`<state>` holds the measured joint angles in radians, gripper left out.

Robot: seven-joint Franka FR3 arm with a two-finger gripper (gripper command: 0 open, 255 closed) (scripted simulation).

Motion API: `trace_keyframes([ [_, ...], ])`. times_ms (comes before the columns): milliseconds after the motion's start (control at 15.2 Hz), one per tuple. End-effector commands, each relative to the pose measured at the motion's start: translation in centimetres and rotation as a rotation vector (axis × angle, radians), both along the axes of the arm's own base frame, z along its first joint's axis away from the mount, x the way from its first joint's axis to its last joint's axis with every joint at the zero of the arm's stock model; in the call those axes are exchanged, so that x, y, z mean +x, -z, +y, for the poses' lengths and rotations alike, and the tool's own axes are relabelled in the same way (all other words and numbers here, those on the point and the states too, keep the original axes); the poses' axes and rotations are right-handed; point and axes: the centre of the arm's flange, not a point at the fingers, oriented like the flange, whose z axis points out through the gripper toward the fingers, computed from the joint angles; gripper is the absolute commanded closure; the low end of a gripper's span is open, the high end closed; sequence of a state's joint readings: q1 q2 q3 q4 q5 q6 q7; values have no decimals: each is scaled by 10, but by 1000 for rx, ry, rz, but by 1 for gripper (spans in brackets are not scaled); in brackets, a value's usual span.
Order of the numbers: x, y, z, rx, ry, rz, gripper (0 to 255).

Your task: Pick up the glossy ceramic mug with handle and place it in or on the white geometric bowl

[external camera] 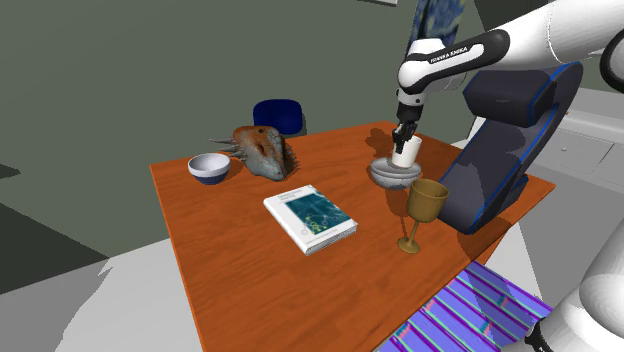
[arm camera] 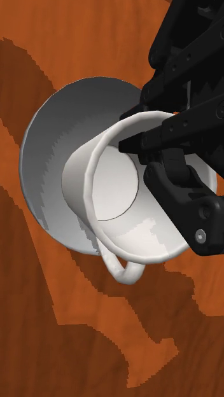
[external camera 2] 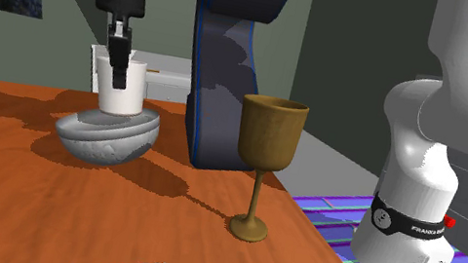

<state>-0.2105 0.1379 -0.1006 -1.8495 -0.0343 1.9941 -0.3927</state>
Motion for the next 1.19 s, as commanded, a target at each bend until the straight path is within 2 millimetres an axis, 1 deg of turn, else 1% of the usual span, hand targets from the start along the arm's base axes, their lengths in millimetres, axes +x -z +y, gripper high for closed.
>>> trace_keyframes([
  [0, 0, 0, 0, 0, 0, 0, 0],
  [330, 0, 0, 0, 0, 0, 0, 0],
  [528, 0, -39, 2, 0, 0, 0, 0],
  [594, 0, -50, 2, 0, 0, 0, 0],
  [1122, 0, -50, 2, 0, 0, 0, 0],
])
